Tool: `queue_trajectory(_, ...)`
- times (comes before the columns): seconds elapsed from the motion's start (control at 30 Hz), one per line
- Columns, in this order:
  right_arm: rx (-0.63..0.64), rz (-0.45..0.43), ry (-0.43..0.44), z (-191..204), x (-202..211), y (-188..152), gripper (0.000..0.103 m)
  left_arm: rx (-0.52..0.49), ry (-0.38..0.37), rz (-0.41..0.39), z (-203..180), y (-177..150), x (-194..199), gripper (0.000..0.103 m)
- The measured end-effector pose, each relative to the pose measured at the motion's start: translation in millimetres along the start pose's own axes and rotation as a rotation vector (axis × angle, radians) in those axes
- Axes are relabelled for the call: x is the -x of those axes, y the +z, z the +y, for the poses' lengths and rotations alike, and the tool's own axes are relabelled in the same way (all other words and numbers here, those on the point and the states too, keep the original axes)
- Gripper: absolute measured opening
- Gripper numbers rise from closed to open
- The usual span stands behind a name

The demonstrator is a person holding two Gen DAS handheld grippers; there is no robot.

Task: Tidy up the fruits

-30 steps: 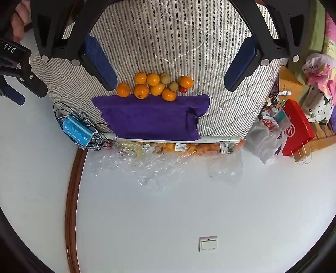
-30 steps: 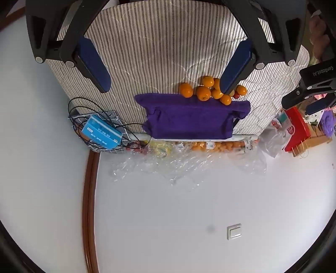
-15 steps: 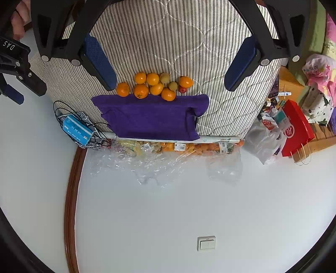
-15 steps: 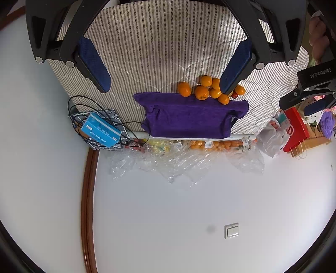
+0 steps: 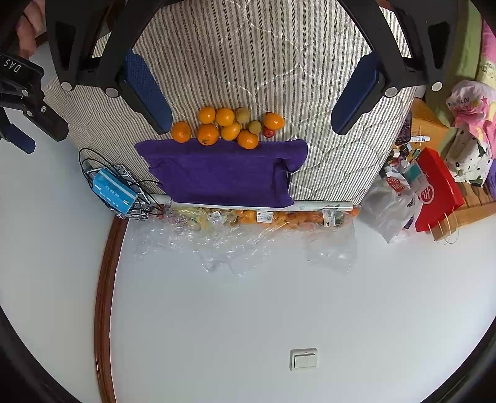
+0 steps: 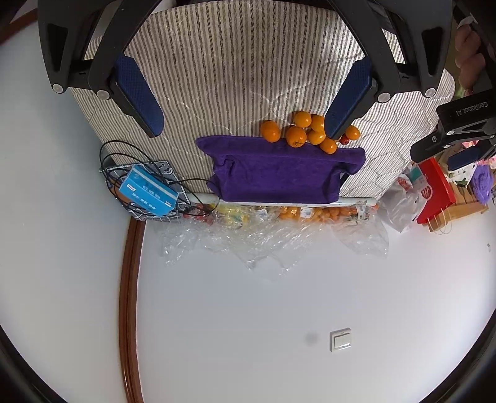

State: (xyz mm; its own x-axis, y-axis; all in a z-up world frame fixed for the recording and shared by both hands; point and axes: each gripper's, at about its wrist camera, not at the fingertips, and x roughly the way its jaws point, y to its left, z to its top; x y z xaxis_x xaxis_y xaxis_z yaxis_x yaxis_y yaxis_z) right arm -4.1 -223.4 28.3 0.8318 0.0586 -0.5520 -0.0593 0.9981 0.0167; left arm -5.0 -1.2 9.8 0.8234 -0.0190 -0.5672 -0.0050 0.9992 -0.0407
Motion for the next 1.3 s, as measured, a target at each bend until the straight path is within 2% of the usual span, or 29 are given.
queue_trajectory(1.3,0.007,-0.007,0.007,2.9,5.5,0.5,0.103,0.004,-0.001,-0.001,0.7,0.7,3.8,0.103)
